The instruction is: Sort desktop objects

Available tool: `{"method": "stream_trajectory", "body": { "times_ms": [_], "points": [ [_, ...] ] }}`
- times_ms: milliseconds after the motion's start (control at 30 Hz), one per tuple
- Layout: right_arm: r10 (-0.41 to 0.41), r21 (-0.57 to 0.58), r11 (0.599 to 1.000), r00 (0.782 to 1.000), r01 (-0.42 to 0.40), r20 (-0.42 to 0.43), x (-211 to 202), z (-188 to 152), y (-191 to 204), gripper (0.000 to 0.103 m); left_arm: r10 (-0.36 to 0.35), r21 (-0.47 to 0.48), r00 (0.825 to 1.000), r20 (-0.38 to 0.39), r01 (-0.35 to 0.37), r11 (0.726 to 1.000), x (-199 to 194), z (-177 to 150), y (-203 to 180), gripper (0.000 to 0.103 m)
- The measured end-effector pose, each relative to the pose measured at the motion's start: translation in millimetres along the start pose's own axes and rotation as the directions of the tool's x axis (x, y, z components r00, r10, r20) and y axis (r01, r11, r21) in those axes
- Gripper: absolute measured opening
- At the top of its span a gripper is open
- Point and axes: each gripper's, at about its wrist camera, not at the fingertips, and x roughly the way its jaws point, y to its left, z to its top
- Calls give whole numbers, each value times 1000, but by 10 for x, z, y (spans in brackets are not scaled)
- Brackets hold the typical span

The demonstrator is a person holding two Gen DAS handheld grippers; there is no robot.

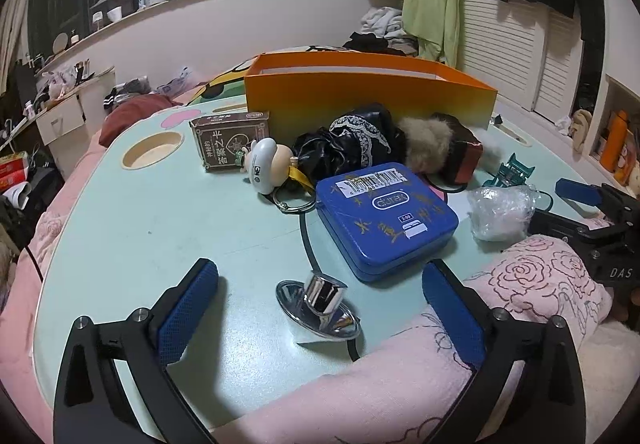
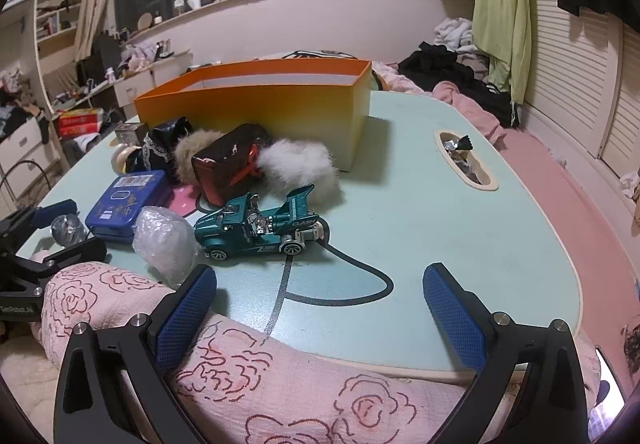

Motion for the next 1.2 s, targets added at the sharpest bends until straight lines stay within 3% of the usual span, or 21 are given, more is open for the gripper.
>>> {"method": "stream_trajectory", "body": {
  "times_ms": [633, 867, 967, 1133, 1200],
  "points": [
    [1, 2, 1000, 1000, -1, 0, -6, -9, 5, 103, 29, 9, 999, -20, -29, 1000, -9, 43, -35, 102],
    [1, 3, 1000, 1000, -1, 1, -9, -11, 1, 103, -33, -17, 999, 0, 33, 999, -53, 45, 58, 101],
    [1, 2, 1000, 1000, -1, 1, -9, -12, 1, 103, -42, 2, 999, 12, 42, 999, -82, 54, 46, 95],
    [3, 5, 1000, 1000, -3, 3, -11, -17, -3, 103, -93, -4, 995, 18, 93, 996, -67, 42, 50, 71],
    [16, 14, 1000, 1000, -16, 13, -21, -12, -25, 103, -122, -9, 992, 39, 123, 992, -96, 20, 58, 43]
  ]
}}
